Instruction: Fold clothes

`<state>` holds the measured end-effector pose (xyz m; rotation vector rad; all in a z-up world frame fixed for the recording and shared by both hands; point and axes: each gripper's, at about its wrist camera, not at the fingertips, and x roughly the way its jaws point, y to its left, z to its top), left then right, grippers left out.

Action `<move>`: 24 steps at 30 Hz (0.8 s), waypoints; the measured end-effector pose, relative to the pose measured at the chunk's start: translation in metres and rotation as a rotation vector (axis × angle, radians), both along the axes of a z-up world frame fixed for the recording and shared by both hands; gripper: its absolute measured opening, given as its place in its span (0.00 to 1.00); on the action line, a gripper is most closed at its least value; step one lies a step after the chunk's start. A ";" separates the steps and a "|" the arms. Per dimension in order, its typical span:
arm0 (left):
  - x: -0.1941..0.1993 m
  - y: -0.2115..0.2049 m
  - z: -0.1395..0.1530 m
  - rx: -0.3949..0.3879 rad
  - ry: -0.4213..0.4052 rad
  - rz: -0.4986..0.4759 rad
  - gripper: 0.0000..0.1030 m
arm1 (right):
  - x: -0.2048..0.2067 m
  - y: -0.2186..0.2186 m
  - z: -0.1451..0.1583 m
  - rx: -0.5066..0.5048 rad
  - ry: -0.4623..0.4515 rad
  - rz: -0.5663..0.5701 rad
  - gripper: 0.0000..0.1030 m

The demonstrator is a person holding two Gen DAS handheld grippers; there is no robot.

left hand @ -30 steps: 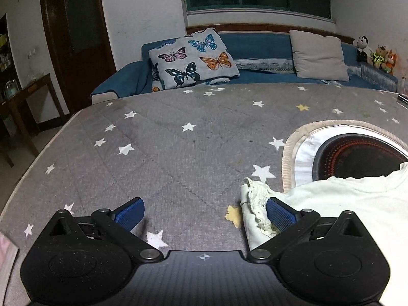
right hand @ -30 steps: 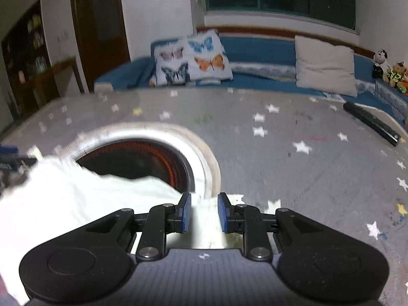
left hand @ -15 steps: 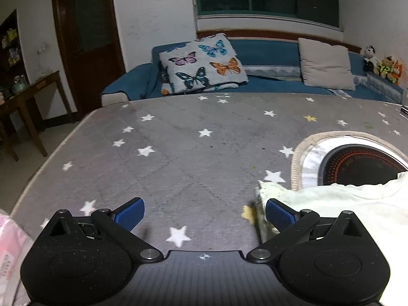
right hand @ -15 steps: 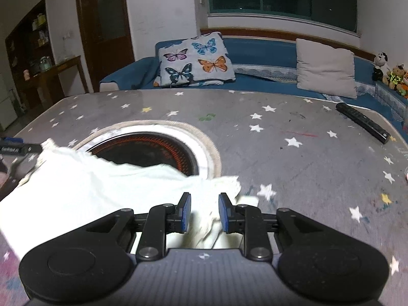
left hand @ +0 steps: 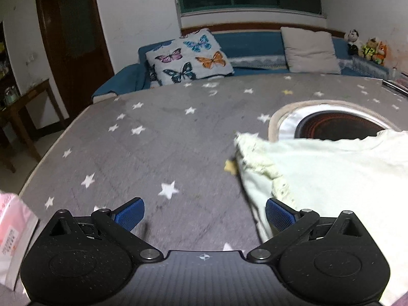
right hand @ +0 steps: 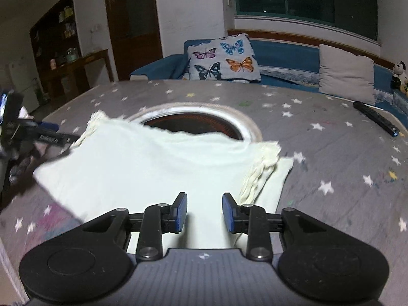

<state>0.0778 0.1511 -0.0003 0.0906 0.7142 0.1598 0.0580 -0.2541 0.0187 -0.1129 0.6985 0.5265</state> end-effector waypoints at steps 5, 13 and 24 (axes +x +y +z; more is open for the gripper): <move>-0.003 0.004 0.001 0.011 -0.010 0.022 1.00 | -0.019 -0.008 -0.009 -0.027 0.019 -0.017 0.29; -0.020 -0.003 0.014 -0.010 -0.053 0.042 1.00 | -0.013 -0.031 0.002 0.051 0.021 -0.074 0.29; -0.037 -0.038 0.013 0.032 -0.064 -0.035 1.00 | 0.047 -0.034 -0.025 0.149 0.097 -0.195 0.14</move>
